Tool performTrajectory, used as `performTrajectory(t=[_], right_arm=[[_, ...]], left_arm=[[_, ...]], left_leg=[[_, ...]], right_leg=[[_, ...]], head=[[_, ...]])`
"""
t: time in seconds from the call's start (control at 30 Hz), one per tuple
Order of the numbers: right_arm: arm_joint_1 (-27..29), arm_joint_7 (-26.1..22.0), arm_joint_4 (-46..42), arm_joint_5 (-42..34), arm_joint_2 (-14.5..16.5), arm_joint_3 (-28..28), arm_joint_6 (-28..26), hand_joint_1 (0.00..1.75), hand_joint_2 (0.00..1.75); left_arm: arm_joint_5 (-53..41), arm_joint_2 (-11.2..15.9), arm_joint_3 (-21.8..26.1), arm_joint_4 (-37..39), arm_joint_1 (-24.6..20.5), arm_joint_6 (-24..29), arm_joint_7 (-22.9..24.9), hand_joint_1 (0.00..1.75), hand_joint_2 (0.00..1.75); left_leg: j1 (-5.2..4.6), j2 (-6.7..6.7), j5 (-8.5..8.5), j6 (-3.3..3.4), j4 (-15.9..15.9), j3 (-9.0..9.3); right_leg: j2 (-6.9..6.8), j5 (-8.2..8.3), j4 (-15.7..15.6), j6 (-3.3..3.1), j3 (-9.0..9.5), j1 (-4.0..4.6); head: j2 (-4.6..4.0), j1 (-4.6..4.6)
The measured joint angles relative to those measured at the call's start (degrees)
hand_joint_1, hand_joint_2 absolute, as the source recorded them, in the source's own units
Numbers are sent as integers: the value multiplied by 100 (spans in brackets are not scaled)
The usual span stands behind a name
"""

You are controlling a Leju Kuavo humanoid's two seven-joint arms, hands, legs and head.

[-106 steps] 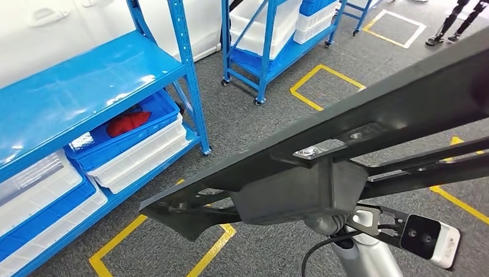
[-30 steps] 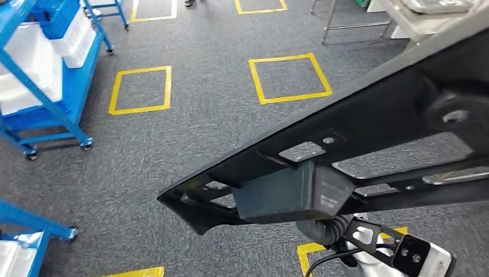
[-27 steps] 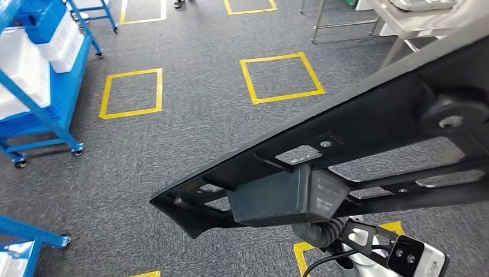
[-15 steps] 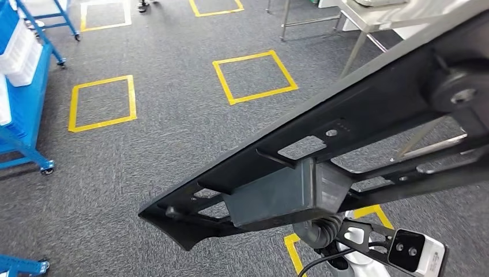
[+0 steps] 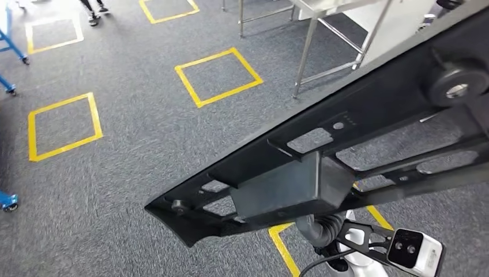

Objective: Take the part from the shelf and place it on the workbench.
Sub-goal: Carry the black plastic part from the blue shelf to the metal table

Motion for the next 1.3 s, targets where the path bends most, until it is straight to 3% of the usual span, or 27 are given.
performTrajectory(t=[0.07,0.1,0.13,0.17,0.23,0.3,0.37,0.4,0.47,0.53,0.6,0.63,0.67,0.73,0.8,0.9,0.97,1.03,1.1,1.13,1.2,1.23,1.3], right_arm=[[31,1,30,8,60,-25,76,175,175],[50,1,42,14,91,-45,117,175,175],[67,1,50,19,126,-73,148,175,175],[79,1,54,19,160,-106,172,175,175],[89,1,54,11,222,-175,210,175,175],[99,2,54,-4,268,-242,243,175,175],[123,2,54,-20,296,-313,281,175,175],[137,1,54,-27,306,-355,307,175,175],[150,1,54,-41,322,-439,366,175,175],[160,1,56,-62,344,-504,423,175,175],[171,1,68,-83,359,-546,462,175,175],[172,1,77,-91,362,-560,474,175,175],[166,1,85,-95,366,-571,486,175,175],[129,2,96,-104,378,-578,508,175,175],[65,5,103,-120,399,-578,504,175,175],[30,17,106,-149,414,-578,408,175,175],[36,11,108,-161,414,-579,338,175,175],[66,2,118,-167,414,-581,300,175,175],[122,2,133,-165,414,-582,296,175,175],[145,2,138,-164,414,-583,300,175,175],[166,2,143,-157,414,-586,317,175,175],[169,1,144,-151,414,-591,327,175,175],[173,2,147,-138,413,-608,346,175,175]], left_arm=[[0,0,4,0,23,17,19,0,175],[1,-2,5,0,30,25,26,0,175],[2,-3,5,0,33,31,29,0,175],[3,-3,6,1,32,35,32,0,175],[4,-1,6,1,23,34,26,0,175],[-3,1,5,1,16,28,12,0,175],[-4,1,4,2,-1,11,-14,0,175],[2,1,4,2,-13,-2,-28,0,175],[5,1,4,1,-15,-31,-50,0,175],[2,3,4,1,9,-44,-60,0,175],[2,8,4,1,26,-38,-61,0,175],[3,10,4,1,26,-34,-61,0,175],[3,10,4,1,21,-31,-60,0,175],[4,10,5,1,13,-30,-63,0,175],[4,10,5,1,10,-38,-79,0,175],[4,12,5,3,-7,-67,-118,0,175],[2,20,3,3,-14,-92,-138,0,175],[-2,31,2,3,1,-106,-146,0,175],[-1,38,2,3,24,-102,-145,0,175],[1,40,2,3,32,-97,-143,0,175],[3,44,2,3,37,-92,-142,0,175],[3,47,1,3,36,-88,-143,0,175],[-1,51,-1,3,39,-80,-153,0,175]], left_leg=[[3,-115,-267,-26,707,-350],[7,-130,-257,-35,852,-437],[14,-138,-134,-41,774,-420],[27,-164,74,-44,485,-300],[65,-373,409,-40,-263,25],[72,-554,475,4,-611,176],[58,-501,481,87,-636,183],[56,-436,501,131,-661,191],[55,-301,539,214,-720,210],[27,-155,541,256,-734,212],[5,-1,531,269,-732,204],[-1,71,526,269,-731,206],[-4,138,519,263,-731,212],[-19,254,498,234,-730,238],[-40,356,474,183,-728,262],[-42,479,440,93,-737,307],[-20,274,272,33,-510,235],[1,-27,-71,-8,155,-71],[3,-117,-265,-35,780,-395],[4,-127,-202,-40,831,-445],[13,-189,192,-35,322,-258],[24,-310,366,-20,-57,-97],[34,-522,528,28,-575,129]], right_leg=[[144,1,8,-16,-4,3],[224,0,17,-16,-5,2],[303,-3,31,-11,-4,0],[382,-11,51,0,-3,-5],[522,-39,119,49,-26,-8],[638,-42,168,122,-83,-15],[752,-12,161,203,-126,-34],[719,-26,183,233,-147,-37],[449,-217,476,278,-291,-25],[141,-569,1158,300,-621,-19],[55,-729,1673,307,-869,-27],[37,-656,1642,302,-845,-29],[7,-498,1392,289,-703,-27],[-182,-178,604,236,-264,11],[-322,-74,150,168,-35,66],[-176,-57,69,88,-26,70],[-58,-20,9,31,11,31],[64,-5,-9,-7,26,17],[211,-4,0,-18,26,21],[293,-6,10,-17,27,21],[456,-19,42,1,31,13],[528,-31,66,20,25,10],[664,-45,114,79,-16,3]], head=[[0,0],[0,0],[0,0],[0,0],[0,0],[0,0],[0,1],[0,1],[0,1],[0,2],[0,2],[0,2],[0,2],[0,2],[0,2],[0,1],[0,0],[0,0],[0,0],[0,0],[0,0],[0,0],[0,1]])
